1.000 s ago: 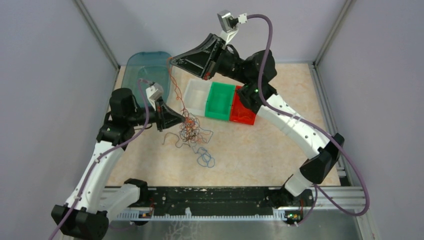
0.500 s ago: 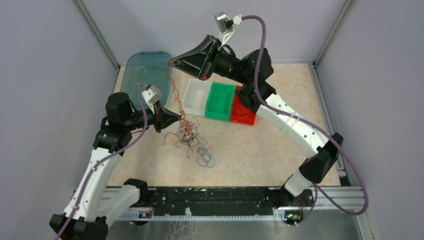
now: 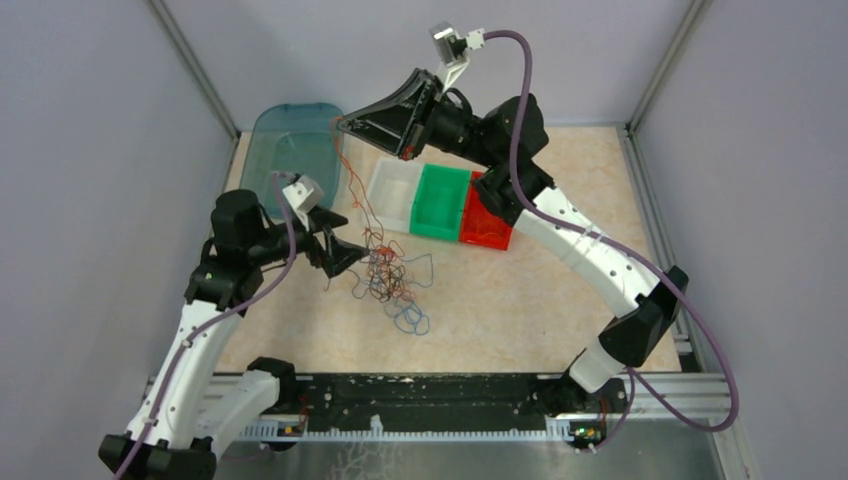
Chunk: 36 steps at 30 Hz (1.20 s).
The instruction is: Untangle the cables
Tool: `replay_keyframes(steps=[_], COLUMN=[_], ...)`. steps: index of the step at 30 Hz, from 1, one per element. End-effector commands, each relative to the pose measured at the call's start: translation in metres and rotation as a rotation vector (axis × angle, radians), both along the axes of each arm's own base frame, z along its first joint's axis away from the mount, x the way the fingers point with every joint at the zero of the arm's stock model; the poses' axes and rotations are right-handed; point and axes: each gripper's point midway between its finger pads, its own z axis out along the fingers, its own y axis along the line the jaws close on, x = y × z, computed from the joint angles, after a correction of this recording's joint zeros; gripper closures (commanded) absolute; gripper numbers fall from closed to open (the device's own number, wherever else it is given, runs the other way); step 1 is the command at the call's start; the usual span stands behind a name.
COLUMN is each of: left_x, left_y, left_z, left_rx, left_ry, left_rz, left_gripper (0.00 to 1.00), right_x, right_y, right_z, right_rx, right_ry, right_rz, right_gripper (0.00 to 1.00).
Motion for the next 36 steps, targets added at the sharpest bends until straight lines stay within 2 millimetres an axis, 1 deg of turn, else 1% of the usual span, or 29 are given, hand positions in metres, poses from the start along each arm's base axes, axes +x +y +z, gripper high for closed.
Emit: replay_keyframes(steps=[1, 4, 8, 9, 11, 12, 13, 15, 18, 20, 25, 28, 31, 36], left_x=[-0.018, -0.027, -0.048, -0.054, -0.061, -0.064, -0.065, -0.061, -0.052, -0.050, -0.048, -0.048, -0.046, -0.036], left_y=[-0.007, -0.008, -0.011, -0.013, -0.016, -0.017, -0.019, -0.019, -0.017, -0.015, -0.015, -0.017, -0.021, -0.023], left_z=[0.008, 0.011, 0.008, 0.007, 0.007, 0.007, 0.007, 0.004, 0.000, 0.000, 0.008, 0.015, 0.018, 0.020], left_rx=[-0.024, -0.016, -0.011, -0.015, -0.029, -0.033, -0.035, -0.029, 0.005, 0.022, 0.016, -0.006, -0.027, -0.031], left_ry=[-0.026, -0.023, -0.013, -0.011, 0.001, 0.003, 0.011, 0.028, 0.026, 0.011, -0.027, -0.048, -0.044, -0.029], left_rz=[-0.092, -0.126, -0.223, -0.252, -0.302, -0.325, -0.343, -0.341, -0.313, -0.311, -0.300, -0.308, -0.319, -0.313], left_gripper=[0.01, 0.01, 0.02, 0.05, 0.15, 0.24, 0.29, 0.35, 0.37, 0.41, 0.42, 0.39, 0.36, 0.35], right_x=[-0.029, -0.028, -0.028, -0.029, -0.031, -0.032, -0.032, -0.034, -0.036, -0.037, -0.040, -0.041, -0.043, -0.046], right_y=[-0.026, -0.025, -0.026, -0.026, -0.026, -0.027, -0.027, -0.028, -0.029, -0.029, -0.030, -0.030, -0.030, -0.030], right_z=[0.044, 0.044, 0.047, 0.048, 0.050, 0.050, 0.050, 0.051, 0.051, 0.051, 0.051, 0.050, 0.049, 0.048], right_rx=[0.096, 0.096, 0.100, 0.102, 0.106, 0.107, 0.106, 0.105, 0.103, 0.100, 0.100, 0.100, 0.101, 0.095], right_ry=[-0.102, -0.106, -0.107, -0.108, -0.109, -0.109, -0.110, -0.115, -0.119, -0.119, -0.123, -0.119, -0.118, -0.122], right_rz=[-0.004, -0.009, -0.005, 0.000, 0.013, 0.016, 0.017, 0.021, 0.027, 0.030, 0.041, 0.053, 0.063, 0.078], right_gripper=[1.00, 1.00, 1.00, 1.00, 1.00, 1.00, 1.00, 1.00, 1.00, 1.00, 1.00, 1.00, 1.00, 1.00])
